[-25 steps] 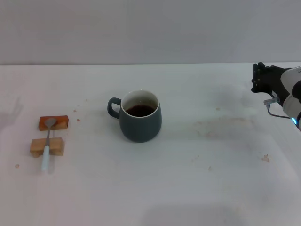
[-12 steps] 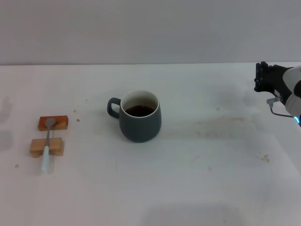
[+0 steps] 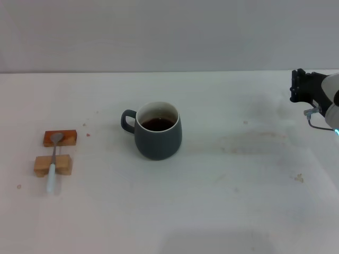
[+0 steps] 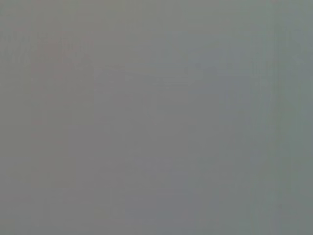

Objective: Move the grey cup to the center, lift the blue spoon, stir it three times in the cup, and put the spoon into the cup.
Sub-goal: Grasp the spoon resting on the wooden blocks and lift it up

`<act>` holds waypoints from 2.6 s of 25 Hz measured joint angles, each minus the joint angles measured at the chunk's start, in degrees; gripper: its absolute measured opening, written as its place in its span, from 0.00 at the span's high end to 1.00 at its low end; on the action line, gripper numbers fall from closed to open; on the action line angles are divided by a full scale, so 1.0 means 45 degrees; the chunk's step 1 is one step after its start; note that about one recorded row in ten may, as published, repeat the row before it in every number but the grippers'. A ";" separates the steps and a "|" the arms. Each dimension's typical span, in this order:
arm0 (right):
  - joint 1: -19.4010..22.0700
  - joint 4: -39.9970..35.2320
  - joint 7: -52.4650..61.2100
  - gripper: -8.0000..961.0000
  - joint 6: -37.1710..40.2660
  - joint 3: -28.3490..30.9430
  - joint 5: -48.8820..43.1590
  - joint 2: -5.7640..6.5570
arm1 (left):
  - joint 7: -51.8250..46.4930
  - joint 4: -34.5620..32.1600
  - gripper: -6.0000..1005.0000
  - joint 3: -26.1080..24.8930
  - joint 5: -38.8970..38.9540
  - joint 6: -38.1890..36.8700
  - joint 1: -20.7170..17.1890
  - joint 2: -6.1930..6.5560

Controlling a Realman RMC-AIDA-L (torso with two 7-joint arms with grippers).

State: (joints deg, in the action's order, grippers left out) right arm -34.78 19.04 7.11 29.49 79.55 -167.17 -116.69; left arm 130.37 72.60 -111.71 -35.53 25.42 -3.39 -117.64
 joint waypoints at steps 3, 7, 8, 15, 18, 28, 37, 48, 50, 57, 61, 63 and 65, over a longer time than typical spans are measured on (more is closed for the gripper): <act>-0.0107 0.0018 0.0000 0.92 -0.0147 -0.0001 0.0001 0.0059 | -0.0209 0.0065 0.16 0.0056 -0.0585 0.0070 0.0047 0.0012; -0.0190 0.0056 0.0000 0.92 -0.0256 0.0001 0.0001 0.0114 | -0.1430 0.0205 0.16 -0.0099 -0.1762 -0.0758 0.0231 -0.0052; -0.0229 0.0049 0.0000 0.92 -0.0259 0.0003 0.0001 0.0124 | -0.1430 0.0205 0.16 -0.0099 -0.1762 -0.0758 0.0231 -0.0052; -0.0514 -0.0086 0.0000 0.92 -0.0266 0.0024 0.0001 0.0242 | -0.3178 -0.1238 0.16 -0.1230 -0.1234 0.4093 0.0517 0.0113; -0.0615 -0.0152 0.0000 0.92 -0.0266 0.0040 0.0001 0.0263 | -0.3778 -0.1084 0.16 -0.1287 -0.2778 0.5042 0.0678 0.0219; -0.0655 -0.0129 -0.0613 0.92 -0.0422 0.0508 0.0022 0.0244 | -0.3465 0.0930 0.16 0.2001 -0.8454 -0.1993 0.0495 -0.0132; -0.0701 -0.0054 -0.0635 0.92 -0.0554 0.0481 0.0022 0.0228 | -0.4190 0.0556 0.17 0.4458 -1.0426 -0.9348 0.1013 -0.0132; -0.0750 0.0042 -0.0895 0.92 -0.0590 0.0499 0.0016 0.0182 | -1.5181 -0.1779 0.17 0.7342 -1.9291 -1.5857 0.0858 -0.0033; -0.0725 0.0060 -0.0910 0.92 -0.0599 0.0504 0.0012 0.0176 | -1.8877 -0.1787 0.17 0.7254 -2.0829 -1.5760 0.0472 0.0153; -0.0669 0.0087 -0.0936 0.92 -0.0603 0.0506 0.0001 0.0171 | -2.9430 -0.1105 0.17 0.7506 -2.5934 -1.2910 0.0032 0.2274; -0.0646 0.0087 -0.0937 0.92 -0.0601 0.0509 0.0000 0.0171 | -3.3884 -0.0711 0.17 0.8225 -2.8538 -1.2493 -0.0195 0.3228; -0.0638 0.0088 -0.0937 0.92 -0.0592 0.0518 0.0000 0.0170 | -3.4552 -0.0297 0.17 0.8541 -2.8795 -1.2145 -0.0485 0.3412; -0.0627 0.0087 -0.0937 0.92 -0.0558 0.0576 0.0000 0.0170 | -3.4390 0.0260 0.17 0.8724 -2.8806 -1.1575 -0.0931 0.3429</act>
State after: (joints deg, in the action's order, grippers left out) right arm -37.60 19.43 2.90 26.98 82.14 -167.17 -115.93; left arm -24.39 73.77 -72.45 -165.15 -26.67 -7.57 -102.21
